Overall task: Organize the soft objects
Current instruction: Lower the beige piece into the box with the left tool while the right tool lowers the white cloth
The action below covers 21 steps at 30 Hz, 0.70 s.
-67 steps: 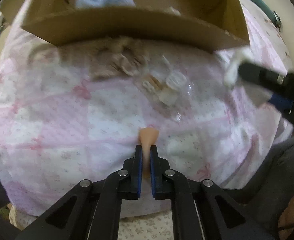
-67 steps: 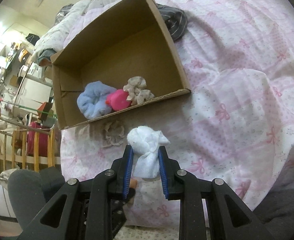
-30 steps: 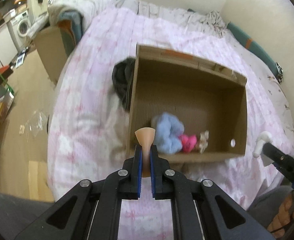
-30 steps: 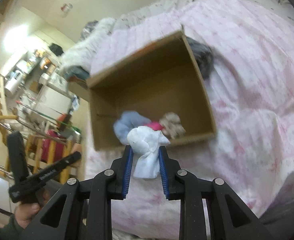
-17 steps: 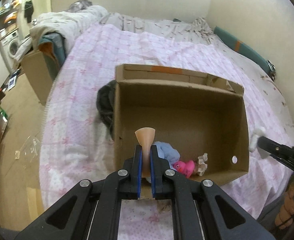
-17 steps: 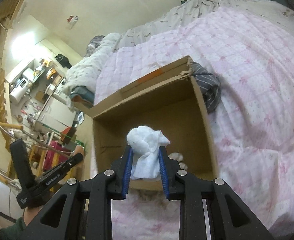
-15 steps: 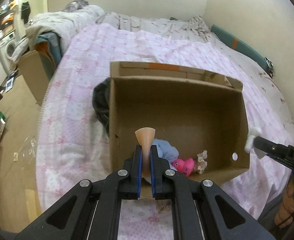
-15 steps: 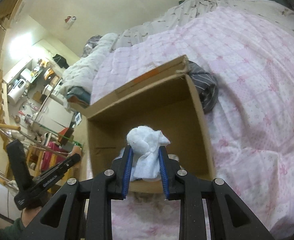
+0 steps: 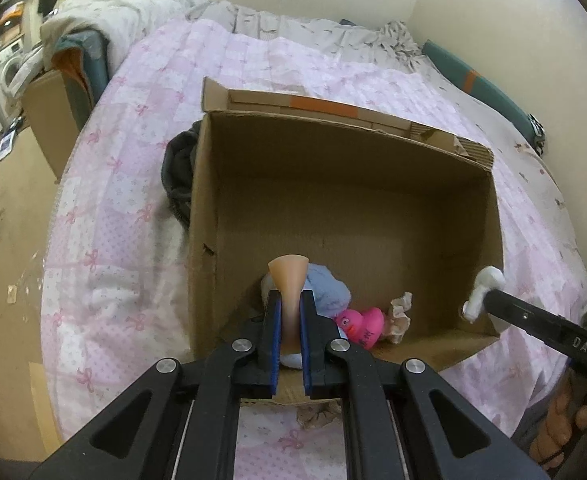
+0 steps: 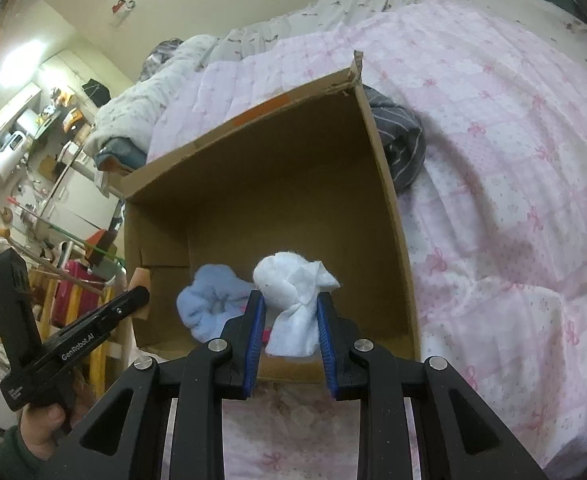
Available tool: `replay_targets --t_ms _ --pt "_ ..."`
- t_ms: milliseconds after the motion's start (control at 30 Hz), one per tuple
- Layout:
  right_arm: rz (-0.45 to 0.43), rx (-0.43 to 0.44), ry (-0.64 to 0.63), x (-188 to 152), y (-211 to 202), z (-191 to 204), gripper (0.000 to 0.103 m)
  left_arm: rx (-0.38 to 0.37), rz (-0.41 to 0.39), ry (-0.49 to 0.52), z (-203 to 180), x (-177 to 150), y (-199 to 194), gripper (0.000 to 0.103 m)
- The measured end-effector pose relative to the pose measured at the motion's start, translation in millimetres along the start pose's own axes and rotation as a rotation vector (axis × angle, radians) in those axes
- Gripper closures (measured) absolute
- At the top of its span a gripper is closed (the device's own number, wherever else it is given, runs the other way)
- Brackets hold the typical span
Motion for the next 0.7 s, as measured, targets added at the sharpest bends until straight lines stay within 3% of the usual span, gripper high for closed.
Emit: replay_targets --t_ms 433,567,700 --pt "0.026 -0.036 -0.008 -4.4 5.4 -0.3 0.076 0.013 -0.003 0.029 -5.6 -3.3 -1.1 0.094" --pt "0.027 -0.035 -0.016 -5.0 5.7 1.6 0.076 0.025 -0.010 0.027 -5.5 -3.9 -2.1 0.086" --pt "0.030 -0.029 -0.016 -5.9 6.6 1.2 0.076 0.054 -0.021 0.047 -6.1 -5.0 -2.6 0.085"
Point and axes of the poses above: each gripper's, at about its wrist camera, not at the fingertips, and y roughly the way its jaws point, z to its left, x to its top, the point moved 8 cm from there along y, roughly the way its jaws point, and after that the axes turned 15 degrees about x, right-handed, at the moved point
